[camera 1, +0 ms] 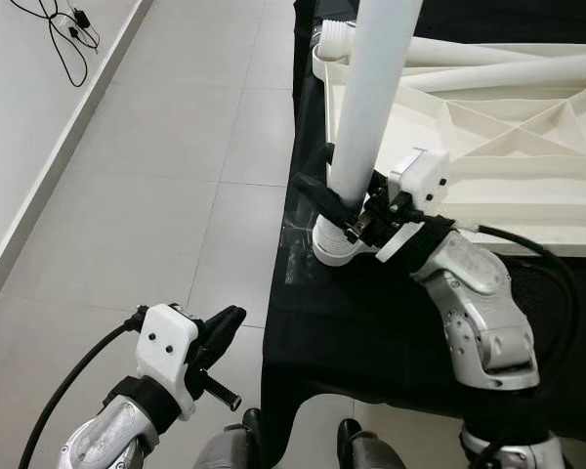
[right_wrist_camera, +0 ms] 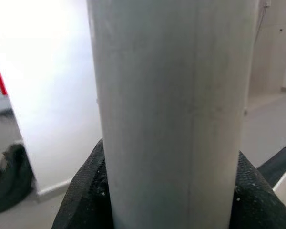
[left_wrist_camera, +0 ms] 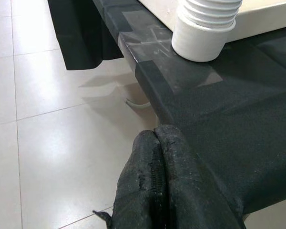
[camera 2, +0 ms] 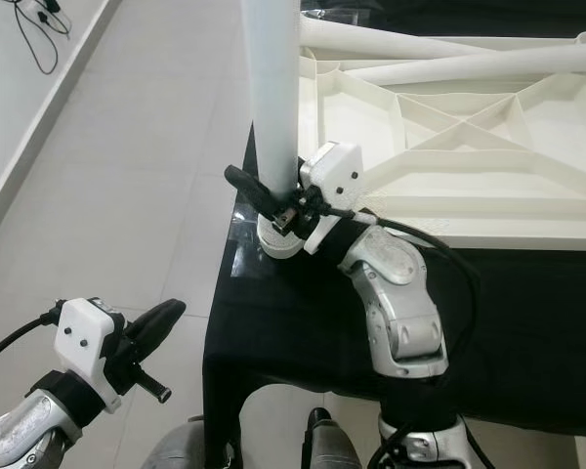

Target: Building children table

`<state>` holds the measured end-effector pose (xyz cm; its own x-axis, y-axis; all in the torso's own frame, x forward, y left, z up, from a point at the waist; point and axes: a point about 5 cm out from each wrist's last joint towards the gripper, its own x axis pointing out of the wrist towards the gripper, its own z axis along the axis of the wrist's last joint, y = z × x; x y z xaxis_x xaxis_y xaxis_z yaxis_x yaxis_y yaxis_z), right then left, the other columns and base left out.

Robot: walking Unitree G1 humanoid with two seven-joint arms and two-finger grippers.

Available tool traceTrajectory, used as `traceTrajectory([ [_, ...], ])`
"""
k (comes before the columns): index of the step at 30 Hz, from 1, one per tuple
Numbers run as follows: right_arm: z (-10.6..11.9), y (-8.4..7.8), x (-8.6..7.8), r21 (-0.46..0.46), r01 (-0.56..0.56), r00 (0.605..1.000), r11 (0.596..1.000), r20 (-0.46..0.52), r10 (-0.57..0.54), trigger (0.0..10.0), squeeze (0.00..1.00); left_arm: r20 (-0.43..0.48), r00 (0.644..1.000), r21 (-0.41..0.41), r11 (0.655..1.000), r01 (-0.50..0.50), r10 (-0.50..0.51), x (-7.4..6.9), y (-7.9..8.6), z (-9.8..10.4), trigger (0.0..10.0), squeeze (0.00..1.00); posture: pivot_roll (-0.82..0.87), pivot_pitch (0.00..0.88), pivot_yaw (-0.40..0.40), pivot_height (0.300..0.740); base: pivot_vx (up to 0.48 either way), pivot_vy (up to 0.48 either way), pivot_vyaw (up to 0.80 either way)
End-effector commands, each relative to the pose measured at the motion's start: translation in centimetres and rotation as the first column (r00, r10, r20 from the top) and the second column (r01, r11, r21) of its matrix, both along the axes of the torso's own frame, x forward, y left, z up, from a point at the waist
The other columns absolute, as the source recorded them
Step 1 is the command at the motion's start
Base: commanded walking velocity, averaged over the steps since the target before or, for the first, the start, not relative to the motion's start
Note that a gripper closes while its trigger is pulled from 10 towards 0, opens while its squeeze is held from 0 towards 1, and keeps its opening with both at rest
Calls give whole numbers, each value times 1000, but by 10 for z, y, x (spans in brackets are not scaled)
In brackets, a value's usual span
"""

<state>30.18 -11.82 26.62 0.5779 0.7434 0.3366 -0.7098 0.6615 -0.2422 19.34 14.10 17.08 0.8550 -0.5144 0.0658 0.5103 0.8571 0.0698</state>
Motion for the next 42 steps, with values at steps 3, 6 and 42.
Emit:
traceTrajectory([
  [3,-37,-15,12,54,-57,979,997,-192,66,10000,0,-27,1000,19,1000,-4,4,-3,2,-6,10000,0,68,390,72,740,0,0,0],
  [6,-42,-17,14,19,-133,972,991,-196,134,10000,0,-27,1000,22,1000,-3,4,-3,2,-6,10000,0,75,392,78,740,0,0,0],
  [42,5,-8,51,-488,-405,913,773,-162,375,10000,0,-32,999,21,1000,-5,6,-7,2,-6,10000,0,73,383,69,740,0,0,0],
])
